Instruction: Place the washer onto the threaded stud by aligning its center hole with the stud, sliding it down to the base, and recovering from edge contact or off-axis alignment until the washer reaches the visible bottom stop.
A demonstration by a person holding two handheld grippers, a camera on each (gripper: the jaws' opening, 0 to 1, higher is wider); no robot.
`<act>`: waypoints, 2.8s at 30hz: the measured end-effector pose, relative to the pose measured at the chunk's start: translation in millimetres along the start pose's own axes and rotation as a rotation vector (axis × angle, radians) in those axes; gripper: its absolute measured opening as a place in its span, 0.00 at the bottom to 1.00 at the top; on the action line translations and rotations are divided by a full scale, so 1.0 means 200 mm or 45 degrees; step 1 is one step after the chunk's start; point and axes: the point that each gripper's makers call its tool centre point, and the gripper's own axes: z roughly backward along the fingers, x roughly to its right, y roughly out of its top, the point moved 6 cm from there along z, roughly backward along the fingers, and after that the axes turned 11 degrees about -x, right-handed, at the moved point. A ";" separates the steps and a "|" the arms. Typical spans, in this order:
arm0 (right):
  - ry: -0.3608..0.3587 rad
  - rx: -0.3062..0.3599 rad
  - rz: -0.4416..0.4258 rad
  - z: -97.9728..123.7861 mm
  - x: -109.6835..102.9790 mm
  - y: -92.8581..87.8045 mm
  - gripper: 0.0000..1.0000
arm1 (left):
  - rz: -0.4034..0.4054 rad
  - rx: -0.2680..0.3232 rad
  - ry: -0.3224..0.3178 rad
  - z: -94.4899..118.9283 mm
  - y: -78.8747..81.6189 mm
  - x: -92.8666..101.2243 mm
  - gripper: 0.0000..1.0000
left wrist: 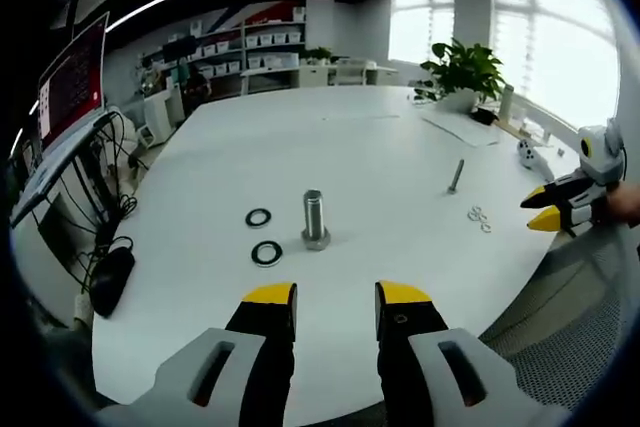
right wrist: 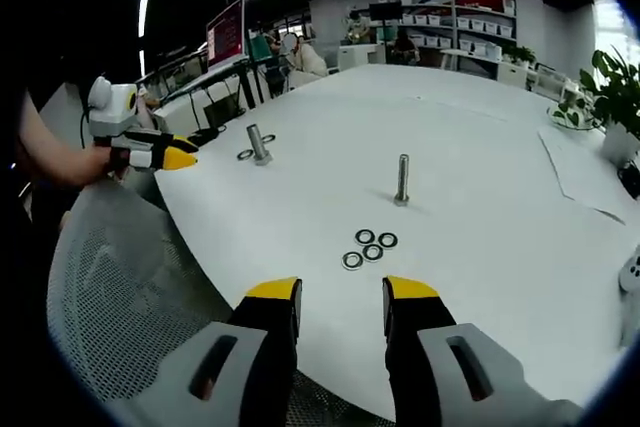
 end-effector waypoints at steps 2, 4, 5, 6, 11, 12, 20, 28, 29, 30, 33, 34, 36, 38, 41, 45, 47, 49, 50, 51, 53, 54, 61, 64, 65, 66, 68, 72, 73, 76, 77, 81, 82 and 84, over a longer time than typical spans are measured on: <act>0.000 -0.007 -0.002 0.00 0.00 0.00 0.35 | 0.001 -0.005 -0.004 0.00 0.00 0.00 0.30; -0.002 -0.008 -0.002 0.00 0.01 -0.01 0.35 | -0.005 -0.013 -0.008 -0.01 -0.01 0.00 0.30; -0.002 -0.004 -0.010 0.00 0.01 -0.01 0.35 | -0.010 -0.020 -0.008 -0.01 -0.01 0.01 0.30; -0.001 -0.007 -0.018 0.00 0.01 -0.01 0.35 | -0.010 -0.023 -0.010 -0.01 -0.01 0.01 0.30; 0.006 -0.015 -0.013 -0.01 0.00 -0.01 0.35 | -0.003 -0.036 -0.010 -0.01 -0.01 0.01 0.29; 0.006 -0.017 -0.009 -0.01 0.00 -0.01 0.35 | -0.002 -0.041 -0.012 -0.01 -0.02 0.01 0.29; 0.009 -0.014 -0.010 -0.01 0.00 -0.01 0.35 | -0.002 -0.036 -0.004 -0.01 -0.02 0.00 0.29; 0.003 -0.018 -0.042 0.00 0.01 -0.02 0.34 | -0.007 -0.052 -0.011 -0.02 -0.02 0.01 0.29; 0.002 -0.020 -0.040 -0.01 0.01 -0.02 0.34 | -0.003 -0.052 -0.011 -0.02 -0.02 0.01 0.29; 0.002 -0.022 -0.034 -0.01 0.01 -0.02 0.34 | -0.001 -0.048 -0.008 -0.02 -0.02 0.01 0.29; 0.010 -0.025 -0.028 -0.01 0.01 -0.02 0.34 | 0.002 -0.042 -0.004 -0.02 -0.02 0.00 0.29; 0.009 -0.026 -0.031 -0.01 0.01 -0.02 0.34 | 0.003 -0.043 -0.005 -0.02 -0.02 0.00 0.29; 0.007 -0.021 -0.046 -0.01 0.01 -0.02 0.34 | 0.001 -0.045 -0.006 -0.02 -0.02 0.00 0.29; 0.007 -0.025 -0.052 -0.01 0.02 -0.02 0.34 | 0.000 -0.045 -0.007 -0.02 -0.02 0.00 0.29; 0.007 -0.028 -0.043 -0.01 0.01 -0.02 0.34 | 0.003 -0.045 -0.006 -0.02 -0.02 0.00 0.29; 0.007 -0.028 -0.042 -0.01 0.01 -0.02 0.34 | 0.007 -0.042 -0.007 -0.01 -0.02 0.00 0.28; 0.004 -0.029 -0.043 -0.01 0.01 -0.02 0.34 | 0.008 -0.039 -0.008 -0.01 -0.02 0.00 0.28; 0.006 -0.032 -0.038 -0.01 0.01 -0.02 0.33 | 0.009 -0.039 -0.005 -0.01 -0.02 0.00 0.28; 0.008 -0.033 -0.036 -0.01 0.01 -0.02 0.33 | 0.009 -0.039 -0.005 -0.01 -0.02 0.00 0.28; 0.010 -0.035 -0.031 -0.01 0.00 -0.02 0.33 | 0.008 -0.037 -0.005 -0.01 -0.02 0.00 0.28; 0.015 -0.032 -0.033 -0.01 0.00 -0.02 0.33 | 0.007 -0.038 -0.006 -0.01 -0.02 0.00 0.27; 0.017 -0.033 -0.034 -0.01 0.00 -0.02 0.33 | 0.010 -0.041 -0.012 -0.01 -0.02 0.00 0.27; 0.019 -0.042 -0.022 -0.02 0.00 -0.03 0.33 | 0.004 -0.030 -0.009 -0.01 -0.02 0.00 0.26; 0.022 -0.048 -0.016 -0.02 -0.01 -0.03 0.33 | 0.005 -0.035 -0.011 -0.01 -0.02 0.00 0.26; 0.023 -0.052 -0.011 -0.02 -0.01 -0.03 0.33 | 0.002 -0.038 -0.012 -0.01 -0.02 0.00 0.26; 0.024 -0.055 -0.008 -0.02 -0.01 -0.03 0.33 | -0.001 -0.041 -0.015 -0.01 -0.02 0.00 0.26; 0.026 -0.057 -0.006 -0.02 -0.01 -0.03 0.33 | 0.000 -0.043 -0.020 -0.02 -0.03 0.00 0.26; 0.031 -0.063 -0.005 -0.03 -0.01 -0.03 0.33 | 0.000 -0.044 -0.019 -0.01 -0.03 0.00 0.26; 0.031 -0.064 -0.003 -0.03 -0.01 -0.03 0.33 | 0.000 -0.043 -0.020 -0.01 -0.03 0.00 0.26; 0.034 -0.067 -0.006 -0.03 -0.02 -0.03 0.33 | -0.001 -0.046 -0.018 -0.01 -0.03 0.00 0.25; 0.036 -0.066 -0.007 -0.03 -0.02 -0.03 0.33 | 0.000 -0.046 -0.019 -0.01 -0.03 0.00 0.25; 0.042 -0.064 -0.010 -0.03 -0.02 -0.03 0.33 | -0.005 -0.051 -0.019 -0.02 -0.03 0.00 0.25; 0.042 -0.065 -0.015 -0.03 -0.02 -0.03 0.33 | -0.005 -0.054 -0.020 -0.02 -0.03 0.00 0.25; 0.046 -0.066 -0.017 -0.03 -0.02 -0.03 0.33 | -0.005 -0.054 -0.017 -0.02 -0.03 0.00 0.25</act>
